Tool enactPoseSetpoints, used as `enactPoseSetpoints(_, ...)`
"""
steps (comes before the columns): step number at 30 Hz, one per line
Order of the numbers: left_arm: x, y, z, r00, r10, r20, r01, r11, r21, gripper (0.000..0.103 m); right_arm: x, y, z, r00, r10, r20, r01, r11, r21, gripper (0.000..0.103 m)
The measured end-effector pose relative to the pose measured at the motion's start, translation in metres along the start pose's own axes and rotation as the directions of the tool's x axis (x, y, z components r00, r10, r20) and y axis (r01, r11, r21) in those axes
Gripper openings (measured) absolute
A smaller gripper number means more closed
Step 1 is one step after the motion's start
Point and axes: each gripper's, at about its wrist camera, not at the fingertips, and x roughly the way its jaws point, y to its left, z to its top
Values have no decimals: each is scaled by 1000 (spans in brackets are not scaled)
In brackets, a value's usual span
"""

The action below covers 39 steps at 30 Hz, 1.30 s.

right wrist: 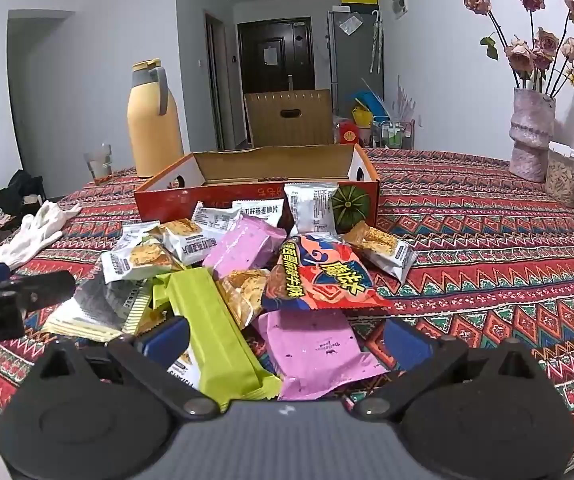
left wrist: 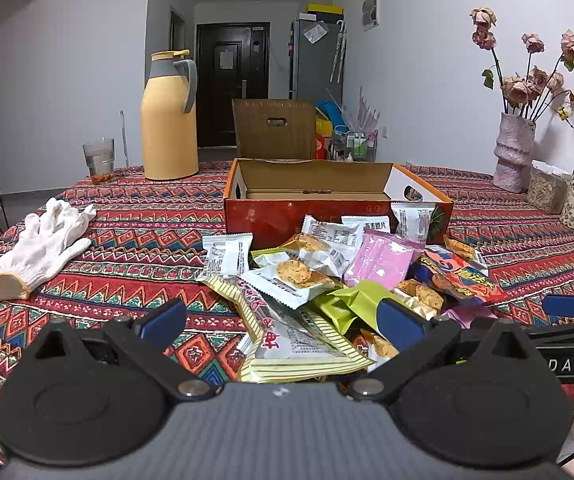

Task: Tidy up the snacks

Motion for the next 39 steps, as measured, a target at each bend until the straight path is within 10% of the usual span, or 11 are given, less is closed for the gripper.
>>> enactPoseSetpoints(39,2,4,-8,1000,-6,-12,6,1000,-23,103,4,1,-5,1000,1,-2,-1,1000,-1,103)
